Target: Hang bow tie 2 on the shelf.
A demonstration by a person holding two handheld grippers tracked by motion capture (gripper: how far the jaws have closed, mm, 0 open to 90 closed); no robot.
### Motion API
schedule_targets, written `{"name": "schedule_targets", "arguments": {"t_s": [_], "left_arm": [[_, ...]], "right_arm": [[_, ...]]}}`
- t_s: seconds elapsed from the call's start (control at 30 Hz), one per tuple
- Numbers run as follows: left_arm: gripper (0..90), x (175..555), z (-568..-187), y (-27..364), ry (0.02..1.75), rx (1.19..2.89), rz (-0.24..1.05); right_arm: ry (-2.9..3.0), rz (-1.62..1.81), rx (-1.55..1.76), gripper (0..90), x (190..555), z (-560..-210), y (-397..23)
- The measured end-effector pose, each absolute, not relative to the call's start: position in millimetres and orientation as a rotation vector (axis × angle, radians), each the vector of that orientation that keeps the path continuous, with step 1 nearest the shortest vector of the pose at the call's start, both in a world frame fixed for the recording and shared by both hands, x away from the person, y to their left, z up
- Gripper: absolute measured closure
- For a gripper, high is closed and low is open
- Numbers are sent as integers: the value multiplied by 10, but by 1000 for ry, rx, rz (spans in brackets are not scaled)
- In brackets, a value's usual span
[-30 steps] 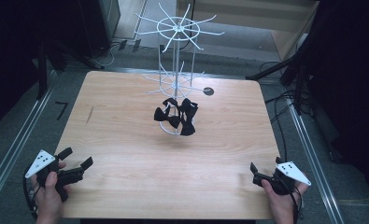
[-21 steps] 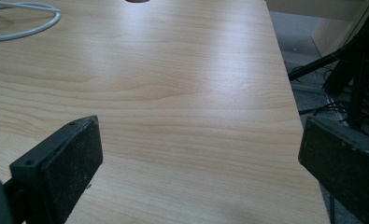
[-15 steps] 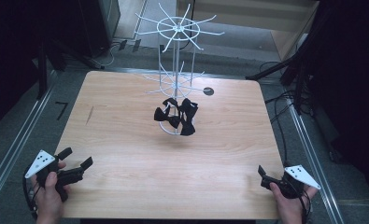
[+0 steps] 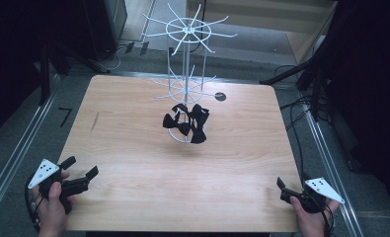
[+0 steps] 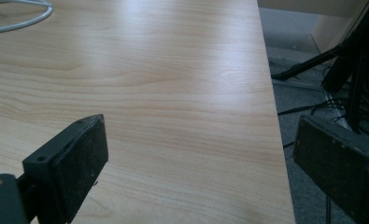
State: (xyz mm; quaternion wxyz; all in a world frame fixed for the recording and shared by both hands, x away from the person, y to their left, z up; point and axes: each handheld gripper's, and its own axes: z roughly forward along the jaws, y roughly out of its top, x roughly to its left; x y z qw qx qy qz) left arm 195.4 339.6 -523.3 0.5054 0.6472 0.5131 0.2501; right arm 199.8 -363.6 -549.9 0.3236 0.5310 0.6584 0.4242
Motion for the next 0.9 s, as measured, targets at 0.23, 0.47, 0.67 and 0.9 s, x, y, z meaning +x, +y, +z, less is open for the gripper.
{"name": "schedule_targets", "arguments": {"t_s": [0.23, 0.47, 0.67, 0.9], "left_arm": [[28, 1954, -5233, 3388, 1241, 1566, 603], [27, 1902, -5236, 3377, 1226, 1541, 629], [27, 1895, -5239, 3400, 1236, 1513, 636], [28, 1902, -5237, 3399, 1246, 1519, 634]], "right_arm": [[1706, 1110, 1399, 60, 1980, -5500, -3632], [1688, 1126, 1421, 112, 1980, -5500, -3656], [1663, 1156, 1440, 128, 1978, -5501, -3684], [1648, 1175, 1456, 133, 1979, -5503, -3707]]}}
